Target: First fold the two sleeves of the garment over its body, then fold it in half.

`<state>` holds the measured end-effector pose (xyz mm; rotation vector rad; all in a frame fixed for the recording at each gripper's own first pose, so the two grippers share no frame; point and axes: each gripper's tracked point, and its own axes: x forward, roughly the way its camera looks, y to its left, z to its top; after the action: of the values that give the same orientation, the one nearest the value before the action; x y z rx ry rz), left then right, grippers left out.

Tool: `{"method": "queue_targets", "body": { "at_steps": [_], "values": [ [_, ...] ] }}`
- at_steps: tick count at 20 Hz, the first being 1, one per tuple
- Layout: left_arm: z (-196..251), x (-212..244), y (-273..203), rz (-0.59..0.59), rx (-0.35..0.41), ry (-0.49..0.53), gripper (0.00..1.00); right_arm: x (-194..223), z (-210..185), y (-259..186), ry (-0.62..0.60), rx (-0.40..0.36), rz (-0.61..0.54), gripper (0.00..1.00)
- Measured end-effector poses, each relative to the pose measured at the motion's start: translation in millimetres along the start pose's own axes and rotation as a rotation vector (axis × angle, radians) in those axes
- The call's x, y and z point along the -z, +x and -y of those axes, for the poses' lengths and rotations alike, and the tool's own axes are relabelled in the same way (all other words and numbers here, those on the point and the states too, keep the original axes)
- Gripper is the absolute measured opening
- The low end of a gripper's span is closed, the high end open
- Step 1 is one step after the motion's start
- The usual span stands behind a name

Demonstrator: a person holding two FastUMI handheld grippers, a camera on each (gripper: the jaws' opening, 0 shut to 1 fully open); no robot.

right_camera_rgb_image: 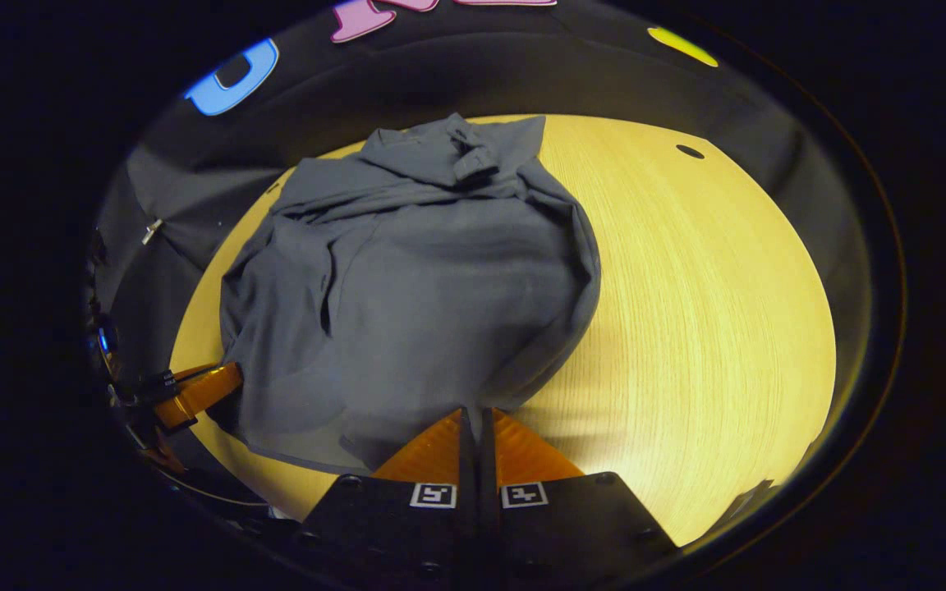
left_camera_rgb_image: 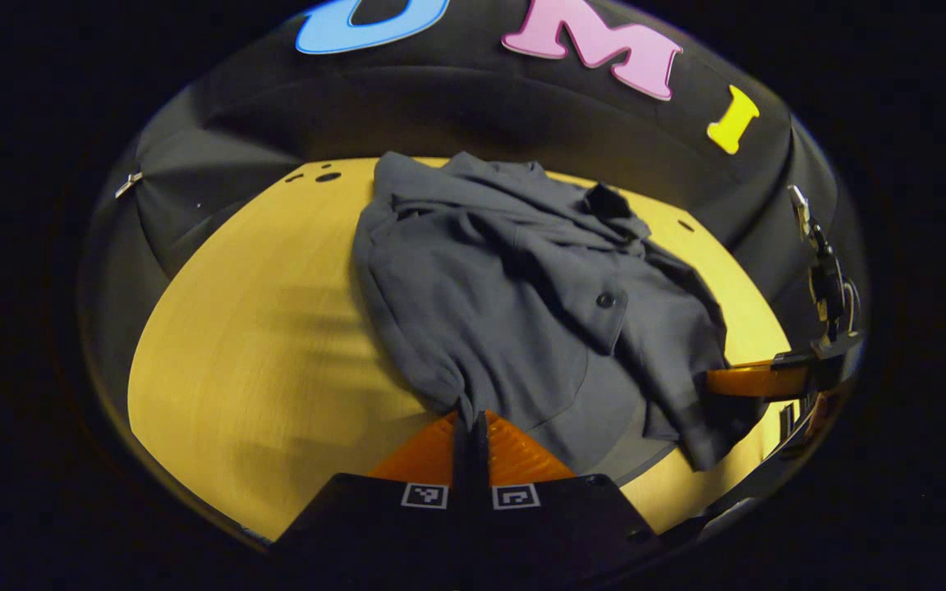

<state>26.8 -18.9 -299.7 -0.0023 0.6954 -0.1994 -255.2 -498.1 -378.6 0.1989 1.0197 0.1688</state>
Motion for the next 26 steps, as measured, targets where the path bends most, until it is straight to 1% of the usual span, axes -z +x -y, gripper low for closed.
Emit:
{"method": "queue_targets", "body": {
  "at_steps": [2,4,10,16,20,25,26],
  "values": [
    [5.1,-17.8,-12.7,0.056,0.020,-0.020,0.06,-11.9,-2.0,-7.5,0.002,-0.005,0.035,0.05],
    [6.7,-30.9,-17.8,0.085,0.037,-0.041,0.06,-27.8,-5.4,-11.1,-0.012,-0.010,0.069,0.05],
    [6.8,-73.8,-27.6,0.169,0.045,-0.051,0.06,-82.7,-23.3,-16.0,-0.022,-0.053,0.167,0.06],
    [5.9,-130.1,-27.1,0.265,0.053,-0.059,0.05,-136.1,-31.2,-16.4,-0.064,-0.082,0.257,0.05],
    [-1.5,-166.8,-24.4,0.328,0.043,-0.058,0.05,-172.9,-37.2,-15.1,-0.089,-0.102,0.320,0.05],
    [-14.1,-222.2,-9.4,0.410,0.027,-0.061,0.05,-230.7,-42.6,-9.6,-0.080,-0.118,0.419,0.05],
    [-15.5,-234.0,-6.4,0.426,0.033,-0.076,0.05,-243.5,-43.3,-9.1,-0.075,-0.120,0.441,0.05]
  ]
}}
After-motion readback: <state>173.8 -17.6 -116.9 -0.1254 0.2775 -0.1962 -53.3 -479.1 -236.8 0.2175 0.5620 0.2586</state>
